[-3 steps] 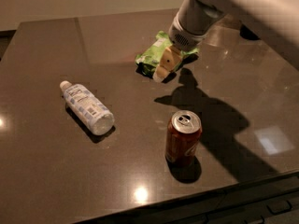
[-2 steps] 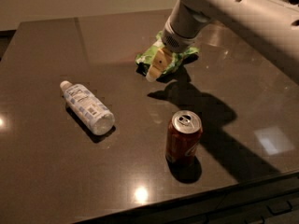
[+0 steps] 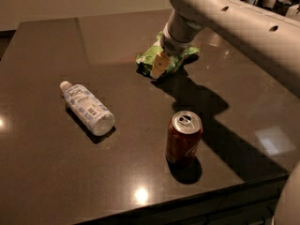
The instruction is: Move green rice chip bag near coke can
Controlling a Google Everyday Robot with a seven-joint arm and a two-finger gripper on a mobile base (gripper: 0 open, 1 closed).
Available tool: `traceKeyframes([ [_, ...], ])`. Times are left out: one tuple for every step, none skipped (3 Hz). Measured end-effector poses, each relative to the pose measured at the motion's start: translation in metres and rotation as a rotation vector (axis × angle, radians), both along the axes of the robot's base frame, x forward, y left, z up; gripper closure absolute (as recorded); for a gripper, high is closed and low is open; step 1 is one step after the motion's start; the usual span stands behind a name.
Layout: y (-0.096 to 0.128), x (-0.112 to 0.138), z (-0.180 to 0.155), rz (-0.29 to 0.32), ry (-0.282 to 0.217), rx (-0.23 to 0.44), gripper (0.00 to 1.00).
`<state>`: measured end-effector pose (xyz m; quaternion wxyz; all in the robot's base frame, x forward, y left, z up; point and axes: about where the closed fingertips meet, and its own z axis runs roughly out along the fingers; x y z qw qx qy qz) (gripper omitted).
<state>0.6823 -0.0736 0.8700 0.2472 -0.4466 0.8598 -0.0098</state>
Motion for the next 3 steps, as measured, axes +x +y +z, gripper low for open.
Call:
traceKeyframes([
  [0.0,0.003,0.001,0.001,0.0,-0.001,0.48],
  [-0.001,-0.006,0.008,0.025,0.0,0.008,0.72],
  [-0.016,-0.039,0.025,0.098,-0.003,0.021,1.0],
])
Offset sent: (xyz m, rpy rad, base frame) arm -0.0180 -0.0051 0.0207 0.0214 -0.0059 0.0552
